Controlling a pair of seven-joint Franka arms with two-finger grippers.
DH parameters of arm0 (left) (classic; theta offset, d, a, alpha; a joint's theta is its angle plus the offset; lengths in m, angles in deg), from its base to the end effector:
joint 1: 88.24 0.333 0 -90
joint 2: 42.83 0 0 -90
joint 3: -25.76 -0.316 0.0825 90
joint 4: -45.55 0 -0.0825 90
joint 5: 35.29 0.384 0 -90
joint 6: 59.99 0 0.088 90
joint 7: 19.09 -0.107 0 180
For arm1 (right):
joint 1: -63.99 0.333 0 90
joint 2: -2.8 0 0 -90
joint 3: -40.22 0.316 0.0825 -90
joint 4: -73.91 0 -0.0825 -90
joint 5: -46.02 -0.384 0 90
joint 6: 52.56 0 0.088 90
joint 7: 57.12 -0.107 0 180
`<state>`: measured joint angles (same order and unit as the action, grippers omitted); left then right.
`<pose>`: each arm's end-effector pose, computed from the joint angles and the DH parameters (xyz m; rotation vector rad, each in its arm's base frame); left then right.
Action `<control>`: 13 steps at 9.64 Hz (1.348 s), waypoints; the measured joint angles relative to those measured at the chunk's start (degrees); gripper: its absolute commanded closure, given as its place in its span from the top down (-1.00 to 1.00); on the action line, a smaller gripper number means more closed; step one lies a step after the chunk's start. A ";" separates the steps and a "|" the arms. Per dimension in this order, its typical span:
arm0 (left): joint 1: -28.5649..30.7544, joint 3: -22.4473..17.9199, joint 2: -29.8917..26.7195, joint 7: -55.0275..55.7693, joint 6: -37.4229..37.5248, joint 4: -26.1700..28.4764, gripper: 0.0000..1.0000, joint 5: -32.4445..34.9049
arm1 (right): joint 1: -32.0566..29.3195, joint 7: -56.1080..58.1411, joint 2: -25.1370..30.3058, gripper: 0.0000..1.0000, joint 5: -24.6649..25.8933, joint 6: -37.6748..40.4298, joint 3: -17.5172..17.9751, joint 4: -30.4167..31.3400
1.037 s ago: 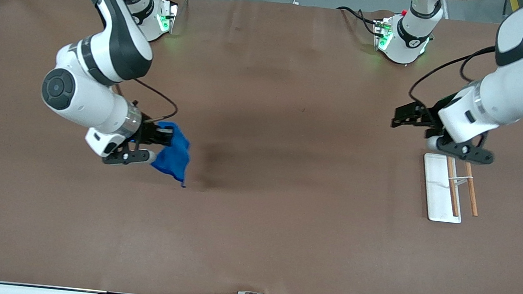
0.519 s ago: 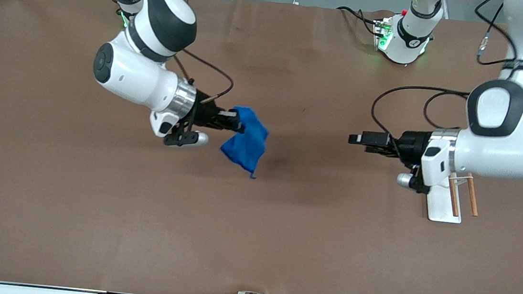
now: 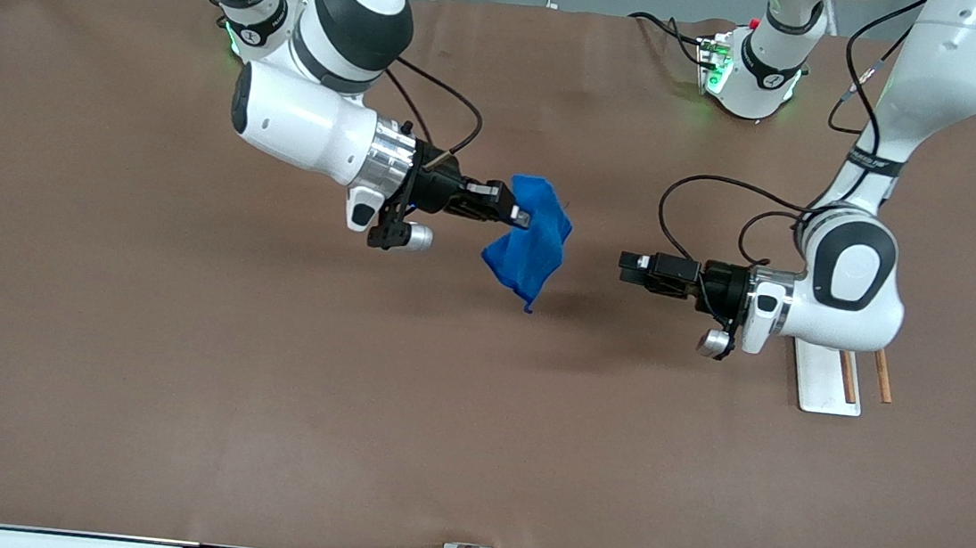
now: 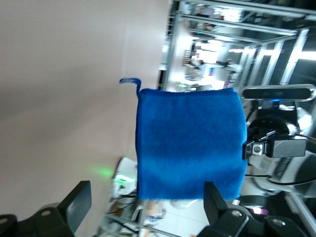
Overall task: Right arm passes towel to left arm to hang
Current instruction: 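Grasp the towel with the left gripper beside the right gripper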
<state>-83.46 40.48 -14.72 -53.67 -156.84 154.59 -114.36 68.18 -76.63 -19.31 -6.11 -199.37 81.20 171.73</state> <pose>0.5783 -0.1860 0.2816 1.6774 -0.0041 -0.2962 0.5314 0.4323 0.4674 -2.1027 0.3487 0.1166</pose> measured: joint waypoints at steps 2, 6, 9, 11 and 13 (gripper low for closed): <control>-0.23 1.60 2.24 -2.79 0.61 2.17 0.97 -8.68 | 2.29 -0.08 -2.30 -1.00 -3.57 -3.08 0.41 -3.01; -0.48 4.11 4.21 -3.03 1.26 2.72 0.60 -14.24 | 5.79 -0.22 -6.04 -1.00 -6.71 -7.94 0.50 -7.19; 1.48 4.08 4.21 -1.87 4.19 2.54 0.11 -14.29 | 5.91 -0.22 -6.30 -1.00 -7.00 -8.01 0.50 -7.59; 2.34 4.07 4.21 -1.71 4.50 2.07 -0.09 -14.29 | 5.91 -0.22 -6.31 -1.00 -7.08 -8.01 0.50 -7.66; 2.61 4.07 4.21 -1.40 4.50 1.61 -0.49 -14.29 | 5.91 -0.22 -6.32 -1.00 -7.11 -8.02 0.50 -7.74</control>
<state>-80.84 44.55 -10.51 -55.07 -152.34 156.20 -128.65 74.09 -76.85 -25.63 -13.22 -207.39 81.70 163.99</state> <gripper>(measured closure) 0.533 0.952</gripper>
